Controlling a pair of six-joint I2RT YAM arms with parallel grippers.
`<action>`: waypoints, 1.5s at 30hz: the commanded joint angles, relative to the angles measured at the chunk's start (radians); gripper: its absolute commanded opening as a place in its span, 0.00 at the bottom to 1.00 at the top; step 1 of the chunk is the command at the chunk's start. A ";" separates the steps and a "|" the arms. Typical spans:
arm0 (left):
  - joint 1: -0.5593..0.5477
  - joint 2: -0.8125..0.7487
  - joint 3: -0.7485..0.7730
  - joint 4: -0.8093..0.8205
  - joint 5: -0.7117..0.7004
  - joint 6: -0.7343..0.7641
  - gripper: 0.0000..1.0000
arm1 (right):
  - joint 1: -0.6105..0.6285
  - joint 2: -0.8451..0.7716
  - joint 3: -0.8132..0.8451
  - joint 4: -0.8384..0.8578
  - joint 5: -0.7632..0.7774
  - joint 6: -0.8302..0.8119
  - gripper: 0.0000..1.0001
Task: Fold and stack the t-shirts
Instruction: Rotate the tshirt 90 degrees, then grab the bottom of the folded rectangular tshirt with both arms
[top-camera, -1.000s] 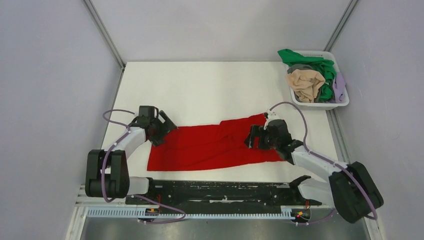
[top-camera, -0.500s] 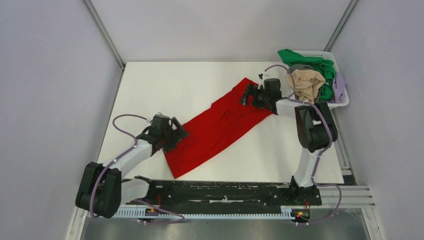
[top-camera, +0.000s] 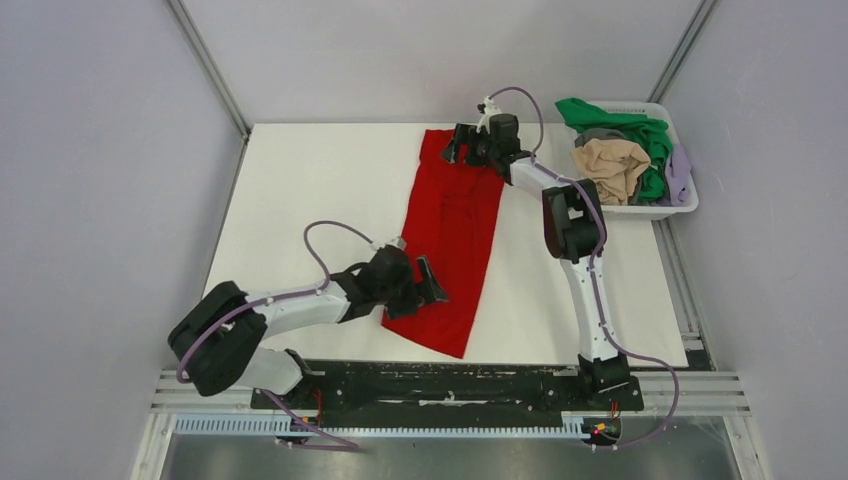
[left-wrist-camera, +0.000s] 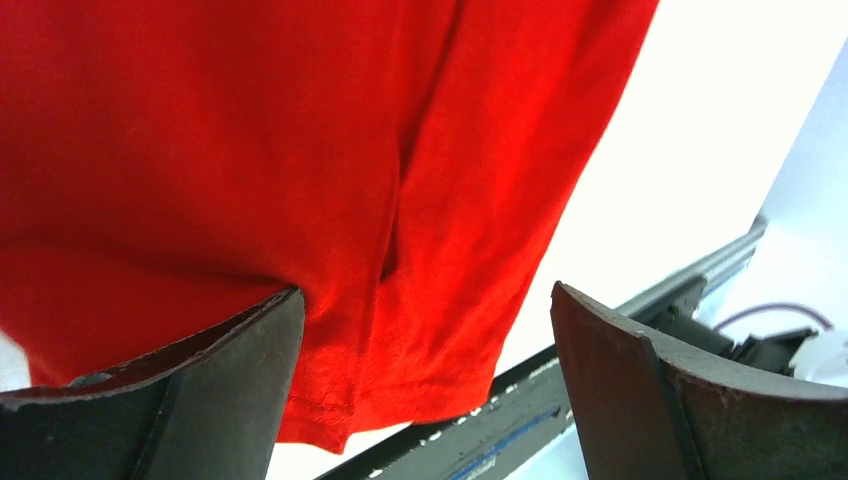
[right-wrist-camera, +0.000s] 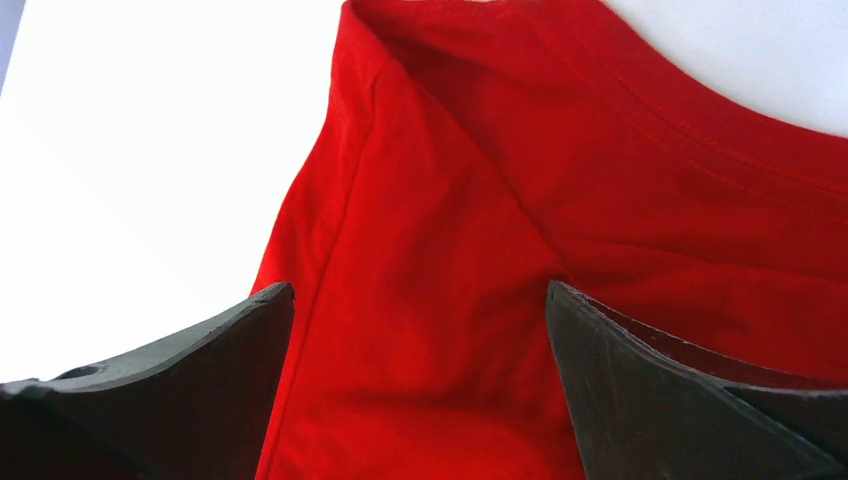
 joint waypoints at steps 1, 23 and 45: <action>-0.088 0.120 0.030 -0.074 0.115 0.042 1.00 | 0.093 0.097 0.101 0.018 0.021 0.015 0.98; -0.179 -0.334 0.028 -0.420 -0.069 0.080 1.00 | 0.103 -0.471 -0.238 0.110 0.088 -0.144 0.98; -0.176 -0.246 -0.100 -0.384 -0.116 -0.049 0.43 | 0.244 -1.485 -1.481 -0.299 0.088 -0.103 0.95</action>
